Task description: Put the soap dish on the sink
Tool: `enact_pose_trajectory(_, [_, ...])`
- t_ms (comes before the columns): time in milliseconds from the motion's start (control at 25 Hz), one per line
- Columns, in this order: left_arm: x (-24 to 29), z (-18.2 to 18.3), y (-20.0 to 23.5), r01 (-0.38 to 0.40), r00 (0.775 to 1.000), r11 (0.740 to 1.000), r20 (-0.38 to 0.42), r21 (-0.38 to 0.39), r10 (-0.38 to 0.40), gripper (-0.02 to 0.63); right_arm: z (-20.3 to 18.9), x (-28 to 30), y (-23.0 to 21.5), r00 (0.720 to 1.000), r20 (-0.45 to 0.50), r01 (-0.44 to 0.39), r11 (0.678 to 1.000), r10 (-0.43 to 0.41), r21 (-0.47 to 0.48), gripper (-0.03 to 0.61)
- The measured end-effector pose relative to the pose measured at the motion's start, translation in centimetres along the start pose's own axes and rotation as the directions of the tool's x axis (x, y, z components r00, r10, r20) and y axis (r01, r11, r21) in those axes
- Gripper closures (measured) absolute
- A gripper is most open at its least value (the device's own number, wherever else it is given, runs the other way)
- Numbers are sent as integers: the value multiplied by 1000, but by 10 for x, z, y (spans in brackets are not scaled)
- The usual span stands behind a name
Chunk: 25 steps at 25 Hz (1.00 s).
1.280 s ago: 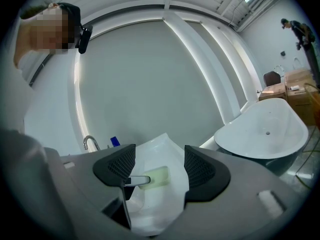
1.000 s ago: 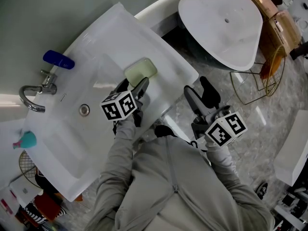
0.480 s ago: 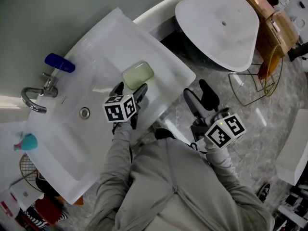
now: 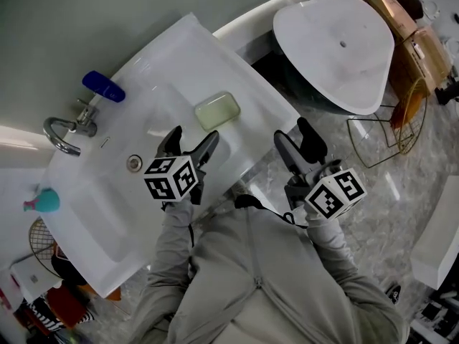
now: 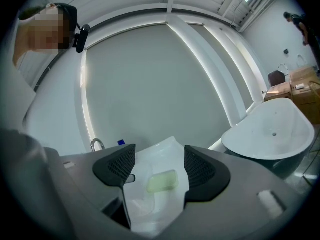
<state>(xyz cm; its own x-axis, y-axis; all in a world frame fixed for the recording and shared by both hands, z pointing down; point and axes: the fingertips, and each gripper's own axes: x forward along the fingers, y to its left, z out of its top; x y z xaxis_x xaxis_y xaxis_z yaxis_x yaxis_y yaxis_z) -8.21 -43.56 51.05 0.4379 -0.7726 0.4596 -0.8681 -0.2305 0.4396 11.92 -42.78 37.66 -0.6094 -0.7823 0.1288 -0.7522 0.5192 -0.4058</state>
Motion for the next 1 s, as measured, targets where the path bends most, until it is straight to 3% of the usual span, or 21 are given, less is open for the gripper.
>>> enact_pose_trajectory(120, [-23,14,-3,16,998,999,63,-39,-14,126,-1,7,11,999,-5,-32,999,32,-7,270])
enact_pose_trajectory(280, [-72,38,0,0,987,1000,163,-30,5,126,-2,15,24,998,-6,-63,998,63,-17,270])
enact_pose_trajectory(600, [-172,88,5,-64,925,998,375,19,52,127,3,31,50,995,13,-98,994,99,-45,270])
enact_pose_trajectory(760, [-202,105,3,-92,899,995,434,48,62,127,2,36,66,993,19,-113,992,115,-57,270])
enact_pose_trajectory(1000, [-233,118,-2,-193,865,967,495,166,87,127,4,37,83,992,39,-119,990,122,-75,270])
